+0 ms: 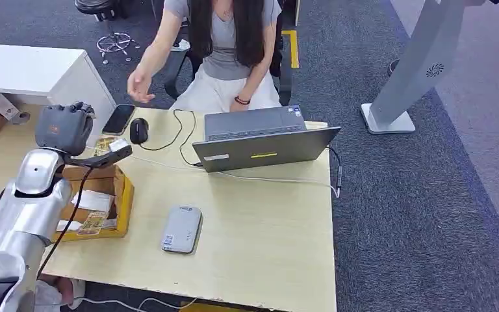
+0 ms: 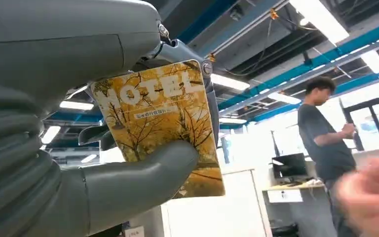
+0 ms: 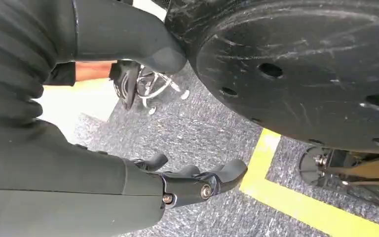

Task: Pass the card to the sensor for recognition and then transmit it.

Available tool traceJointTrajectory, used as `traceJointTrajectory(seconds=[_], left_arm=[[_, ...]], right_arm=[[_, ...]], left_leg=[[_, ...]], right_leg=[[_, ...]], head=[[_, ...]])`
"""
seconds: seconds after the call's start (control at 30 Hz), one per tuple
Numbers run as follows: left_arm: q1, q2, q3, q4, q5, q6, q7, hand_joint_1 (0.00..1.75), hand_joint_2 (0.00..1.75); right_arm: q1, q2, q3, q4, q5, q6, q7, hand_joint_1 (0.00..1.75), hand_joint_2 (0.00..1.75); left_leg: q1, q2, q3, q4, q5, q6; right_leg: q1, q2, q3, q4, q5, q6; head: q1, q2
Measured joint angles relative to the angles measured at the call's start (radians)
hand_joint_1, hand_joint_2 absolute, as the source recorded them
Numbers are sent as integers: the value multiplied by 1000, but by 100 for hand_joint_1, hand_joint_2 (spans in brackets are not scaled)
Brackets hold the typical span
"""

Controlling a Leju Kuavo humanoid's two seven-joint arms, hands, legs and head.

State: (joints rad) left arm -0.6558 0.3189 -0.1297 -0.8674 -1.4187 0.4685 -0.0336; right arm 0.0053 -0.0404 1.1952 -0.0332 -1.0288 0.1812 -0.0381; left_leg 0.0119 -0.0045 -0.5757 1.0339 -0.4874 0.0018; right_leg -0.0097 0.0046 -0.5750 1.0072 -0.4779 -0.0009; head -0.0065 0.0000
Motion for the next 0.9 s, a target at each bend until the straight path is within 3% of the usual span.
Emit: traceJointTrajectory(seconds=[0.6,0.9], left_arm=[[-42,2,0,73,-16,12,3,175,175],[-114,-13,0,141,-58,12,24,175,175]], right_arm=[[0,-5,2,-10,3,0,2,0,175],[-6,-11,19,-14,12,0,8,0,175]], left_leg=[[0,0,0,0,0,0],[0,0,0,0,0,0]], right_leg=[[0,0,0,0,0,0],[0,0,0,0,0,0]], head=[[0,0],[0,0]])
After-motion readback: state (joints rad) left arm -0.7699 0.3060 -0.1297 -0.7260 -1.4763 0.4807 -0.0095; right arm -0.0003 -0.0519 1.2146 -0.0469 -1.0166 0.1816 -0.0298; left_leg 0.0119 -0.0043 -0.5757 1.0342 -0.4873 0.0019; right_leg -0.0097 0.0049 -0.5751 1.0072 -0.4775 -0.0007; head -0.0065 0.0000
